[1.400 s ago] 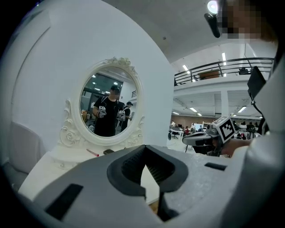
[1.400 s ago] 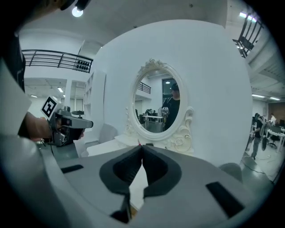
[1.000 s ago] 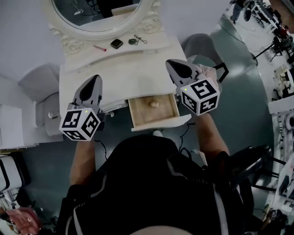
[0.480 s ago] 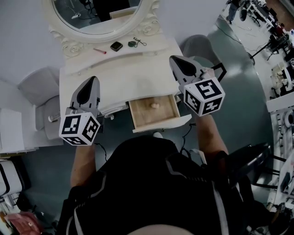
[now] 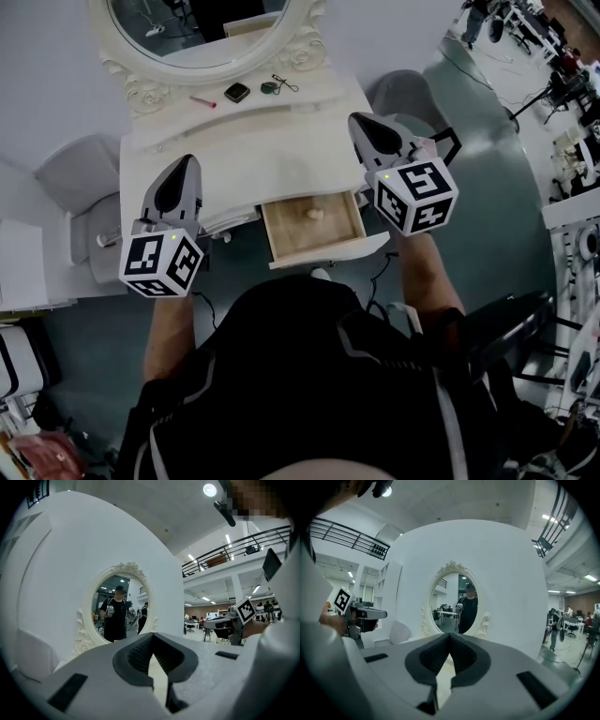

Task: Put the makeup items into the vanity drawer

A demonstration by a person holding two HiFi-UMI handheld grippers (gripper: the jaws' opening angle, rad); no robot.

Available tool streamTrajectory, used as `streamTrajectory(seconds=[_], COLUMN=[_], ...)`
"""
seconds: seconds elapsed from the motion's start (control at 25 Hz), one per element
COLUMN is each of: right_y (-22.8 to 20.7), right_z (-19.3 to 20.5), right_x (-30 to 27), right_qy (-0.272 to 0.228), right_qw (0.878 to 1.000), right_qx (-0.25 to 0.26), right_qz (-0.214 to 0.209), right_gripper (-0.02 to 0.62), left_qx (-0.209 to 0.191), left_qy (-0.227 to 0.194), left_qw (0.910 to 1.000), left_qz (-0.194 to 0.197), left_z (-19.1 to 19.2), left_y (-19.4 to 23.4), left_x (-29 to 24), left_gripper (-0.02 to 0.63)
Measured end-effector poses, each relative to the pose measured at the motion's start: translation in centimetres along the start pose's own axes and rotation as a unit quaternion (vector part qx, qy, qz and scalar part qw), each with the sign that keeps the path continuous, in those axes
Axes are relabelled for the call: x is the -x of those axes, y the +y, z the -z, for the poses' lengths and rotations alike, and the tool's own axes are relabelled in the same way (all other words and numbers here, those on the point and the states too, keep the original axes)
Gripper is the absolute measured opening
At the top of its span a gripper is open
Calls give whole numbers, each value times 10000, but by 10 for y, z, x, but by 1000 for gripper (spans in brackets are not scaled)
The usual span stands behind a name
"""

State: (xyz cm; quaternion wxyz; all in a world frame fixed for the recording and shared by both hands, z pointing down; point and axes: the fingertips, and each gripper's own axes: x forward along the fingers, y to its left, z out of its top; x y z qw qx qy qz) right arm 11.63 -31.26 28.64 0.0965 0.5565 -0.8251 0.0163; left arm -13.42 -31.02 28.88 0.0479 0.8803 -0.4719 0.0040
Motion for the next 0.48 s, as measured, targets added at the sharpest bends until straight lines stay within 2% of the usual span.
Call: streamTrajectory(seconds=[0.48], right_y=[-2], right_z=[1], right_x=[-1], right_qy=[-21], right_qw=[10000], right_qx=[-38], right_qz=[-17], right_gripper=[5], left_qx=[-86], left_qy=[39], left_qw=[9999], left_qz=[-75], left_z=[4], left_y=[-2], left_x=[0], left_gripper=[3])
